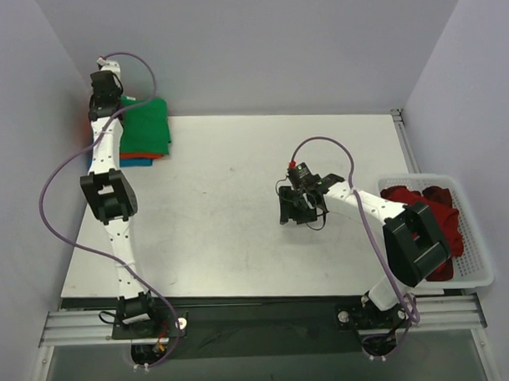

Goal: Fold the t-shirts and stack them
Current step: Put the neatly folded tshirt into the corner of the board with the left arm

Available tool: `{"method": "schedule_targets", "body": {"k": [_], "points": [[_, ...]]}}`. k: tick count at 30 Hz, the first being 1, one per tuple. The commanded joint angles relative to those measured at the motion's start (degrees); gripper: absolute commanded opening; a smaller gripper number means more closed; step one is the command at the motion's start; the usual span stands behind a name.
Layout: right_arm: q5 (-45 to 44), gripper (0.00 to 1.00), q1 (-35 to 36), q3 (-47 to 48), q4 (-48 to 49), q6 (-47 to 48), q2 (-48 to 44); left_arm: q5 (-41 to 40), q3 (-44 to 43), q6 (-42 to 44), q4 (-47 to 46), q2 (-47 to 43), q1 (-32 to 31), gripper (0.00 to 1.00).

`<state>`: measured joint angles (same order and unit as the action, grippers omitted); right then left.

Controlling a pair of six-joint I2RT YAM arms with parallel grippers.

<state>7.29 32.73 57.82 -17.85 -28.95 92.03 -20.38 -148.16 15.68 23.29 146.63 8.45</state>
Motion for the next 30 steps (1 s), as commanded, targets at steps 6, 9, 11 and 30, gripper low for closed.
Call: {"method": "schedule_targets", "body": {"k": [6,9,11,30], "points": [[-0.78,0.52,0.49,1.59,-1.58,1.0,-1.32,-0.89,-1.61,-11.61,-2.73,-0.28,1.31,0.97],[-1.92,0.53,0.58,1.59,-1.58,0.83,-2.9,-1.06,6.97,-14.71,-7.08,-6.33,-0.44,0.97],[-2.54,0.53,0.58,1.24,-1.31,0.47,-4.4,-2.55,17.65,-15.33,-11.14,-12.81,-3.33,0.97],[-8.68,0.66,-0.21,-4.47,2.11,-0.23,-23.36,-9.41,69.38,-43.28,-8.54,-53.28,-42.68,0.97]]}}
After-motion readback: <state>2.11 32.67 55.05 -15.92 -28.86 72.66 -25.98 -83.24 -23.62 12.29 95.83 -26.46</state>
